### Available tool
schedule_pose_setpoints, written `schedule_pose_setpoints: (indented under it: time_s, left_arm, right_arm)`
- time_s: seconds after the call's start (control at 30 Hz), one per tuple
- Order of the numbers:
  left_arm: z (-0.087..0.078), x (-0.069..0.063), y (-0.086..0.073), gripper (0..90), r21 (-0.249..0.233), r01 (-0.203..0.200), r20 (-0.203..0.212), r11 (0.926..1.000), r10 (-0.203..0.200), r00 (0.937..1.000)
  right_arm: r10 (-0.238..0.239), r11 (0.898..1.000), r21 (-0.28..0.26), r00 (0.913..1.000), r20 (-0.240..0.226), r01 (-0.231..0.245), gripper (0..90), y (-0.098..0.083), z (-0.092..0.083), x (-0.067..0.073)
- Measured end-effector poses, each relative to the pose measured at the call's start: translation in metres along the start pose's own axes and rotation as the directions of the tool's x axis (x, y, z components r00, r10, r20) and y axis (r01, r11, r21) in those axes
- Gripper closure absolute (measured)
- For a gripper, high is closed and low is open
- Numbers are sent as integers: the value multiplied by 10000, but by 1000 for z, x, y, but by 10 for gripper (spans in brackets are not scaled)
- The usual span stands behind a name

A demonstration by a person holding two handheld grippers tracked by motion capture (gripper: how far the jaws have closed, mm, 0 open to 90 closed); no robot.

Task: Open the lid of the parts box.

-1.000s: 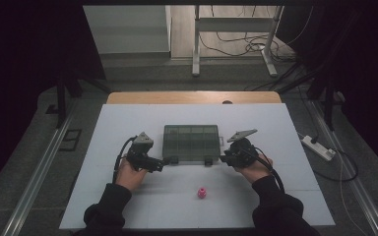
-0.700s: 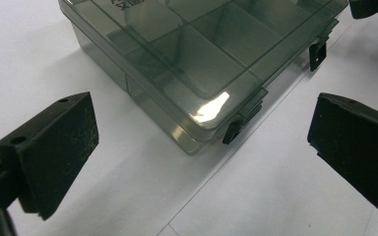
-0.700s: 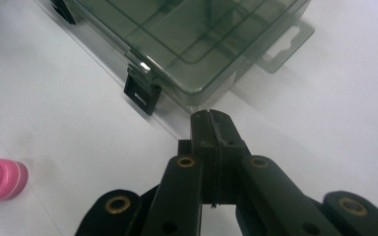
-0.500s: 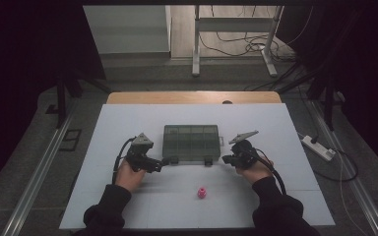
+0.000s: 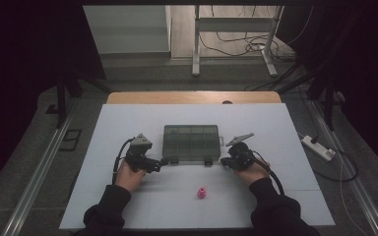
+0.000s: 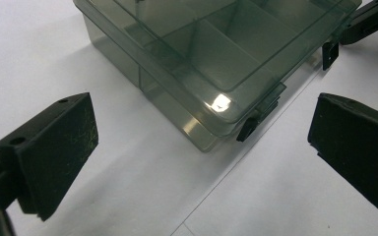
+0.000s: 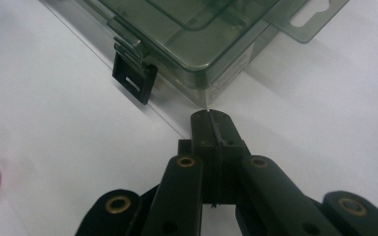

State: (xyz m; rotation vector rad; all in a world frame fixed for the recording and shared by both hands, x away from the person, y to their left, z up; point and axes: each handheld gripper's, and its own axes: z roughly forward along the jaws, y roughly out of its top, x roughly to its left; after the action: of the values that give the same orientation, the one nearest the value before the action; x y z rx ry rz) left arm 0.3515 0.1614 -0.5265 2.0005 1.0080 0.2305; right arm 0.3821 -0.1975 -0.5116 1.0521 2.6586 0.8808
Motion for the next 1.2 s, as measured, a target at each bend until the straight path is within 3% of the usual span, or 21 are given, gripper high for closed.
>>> schedule_pose_setpoints:
  time_s: [0.53,1.2]
  left_arm:
    - [2,0,0,0,349,250,-116,9991,-246,9996]
    - [2,3,-4,0,230,74,-439,9997,-64,9990]
  right_arm:
    - [-90,9997,-243,10000,-3,90,892,0,3,0]
    - [31,9965,-841,9999,-170,-45,893,1,-8,0]
